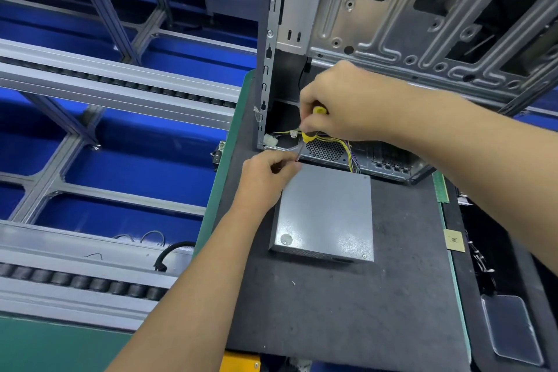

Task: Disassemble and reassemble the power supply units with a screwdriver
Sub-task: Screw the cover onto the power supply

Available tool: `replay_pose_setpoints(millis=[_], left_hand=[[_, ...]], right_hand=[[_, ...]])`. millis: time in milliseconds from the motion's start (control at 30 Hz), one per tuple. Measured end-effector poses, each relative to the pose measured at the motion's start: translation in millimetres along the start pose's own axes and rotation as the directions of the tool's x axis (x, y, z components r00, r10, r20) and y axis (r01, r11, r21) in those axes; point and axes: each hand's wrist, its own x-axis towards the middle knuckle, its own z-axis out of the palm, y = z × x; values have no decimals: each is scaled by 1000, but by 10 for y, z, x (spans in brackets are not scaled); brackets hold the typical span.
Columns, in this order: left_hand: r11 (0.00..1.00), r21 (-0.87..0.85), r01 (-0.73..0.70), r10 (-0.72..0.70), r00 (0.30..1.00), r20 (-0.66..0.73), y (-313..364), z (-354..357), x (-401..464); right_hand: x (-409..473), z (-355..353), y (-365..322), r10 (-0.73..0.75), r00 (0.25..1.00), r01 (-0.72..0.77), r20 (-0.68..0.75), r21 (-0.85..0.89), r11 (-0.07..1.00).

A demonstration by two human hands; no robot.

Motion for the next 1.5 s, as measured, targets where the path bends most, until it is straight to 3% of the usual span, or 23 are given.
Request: replay_pose_setpoints(millis=[133,233,333,433,533,633,733,800,933,1033,1133,1300,1400,1500], left_hand=[[994,-91,57,-56,998,19,-7,-9,-31],[982,-165,90,-79,994,69,-50,-45,-90],[958,-255,131,-109,989,98,-153,-58,-213],[924,-342,171,-143,984,107,-259,-21,-382],[894,-412,177,-172,984,49,-378,-6,-556],[924,-355,142,-194,974,-117,-562,-54,-716],[943,-315,112,-183,961,-206,-655,-82,-820],[946,-306,106,-177,961,-215,-658,-79,-819],[918,-382,111,-223,939,-262,-651,-86,-806],[918,-383,106,-225,933,-281,-687,-104,-814],[935,-342,95,-203,934,-293,-703,-93,-816],[943,-324,75,-172,944,-282,-715,-90,-820],[943,-326,62,-156,949,-272,-737,-96,-819],[943,-325,74,-165,951,-263,-737,-92,-819]], right_hand=[[25,49,-10,112,993,-110,24,-86,990],[-26,-36,37,55,990,-55,130,-5,998],[-46,-89,85,46,996,-44,75,-18,999],[-34,-62,19,132,991,-128,22,-135,983],[-52,-19,-39,116,990,-103,81,-146,984],[-42,-72,-53,-4,993,12,115,-71,997],[2,-79,-76,46,997,-35,57,-183,982],[6,-50,-79,122,991,-105,57,-237,966],[-42,-71,-65,94,982,-79,167,-94,992],[-32,-124,-63,38,995,-21,87,-191,981],[-33,-48,-64,93,995,-80,36,-278,957],[-67,-5,48,121,988,-101,94,-192,976],[-61,-32,52,31,999,-37,-28,-244,969],[-50,17,16,41,996,-66,-78,-344,937]])
